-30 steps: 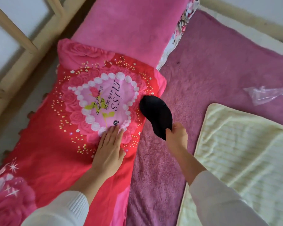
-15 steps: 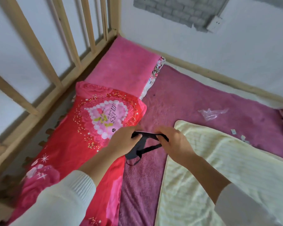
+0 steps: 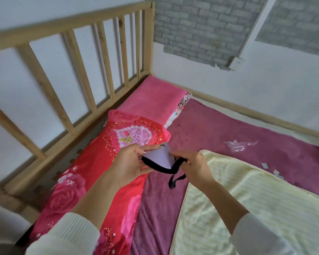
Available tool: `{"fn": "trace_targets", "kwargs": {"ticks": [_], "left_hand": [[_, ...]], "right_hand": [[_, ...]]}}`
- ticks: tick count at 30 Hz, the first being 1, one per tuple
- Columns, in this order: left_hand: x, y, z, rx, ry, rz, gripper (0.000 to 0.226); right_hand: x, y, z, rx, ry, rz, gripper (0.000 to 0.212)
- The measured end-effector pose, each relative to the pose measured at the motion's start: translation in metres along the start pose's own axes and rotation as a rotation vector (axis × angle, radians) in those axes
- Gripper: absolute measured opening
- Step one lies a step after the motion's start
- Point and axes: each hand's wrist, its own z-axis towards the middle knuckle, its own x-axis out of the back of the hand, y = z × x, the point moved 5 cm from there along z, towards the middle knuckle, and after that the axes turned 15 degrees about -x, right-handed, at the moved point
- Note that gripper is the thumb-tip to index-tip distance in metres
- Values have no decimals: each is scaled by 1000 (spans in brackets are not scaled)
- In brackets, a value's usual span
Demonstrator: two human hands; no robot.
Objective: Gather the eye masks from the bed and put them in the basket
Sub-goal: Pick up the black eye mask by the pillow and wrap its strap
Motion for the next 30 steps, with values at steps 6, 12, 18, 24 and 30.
{"fn": "trace_targets", "kwargs": {"ticks": [6,12,18,24,30], "left_hand": [[-27,-14,-59,-128,221,657,30],[-46,-8,-107,-339,352,794,16],[-78,-16,-125,-404,205,932,27],[-88,-3,-140,-461,89,944,22],[-71,47,-162,-652,236,958,41]], "right_hand": [[24,16,-55,-152,-165,253,51],[66,41,-106,-260,-395,464,31],[102,-5,-143,-114,-751,1513,39],[129,-39,-129,106,206,239,21],[86,-45,-133,39,-11,-805,22]]}}
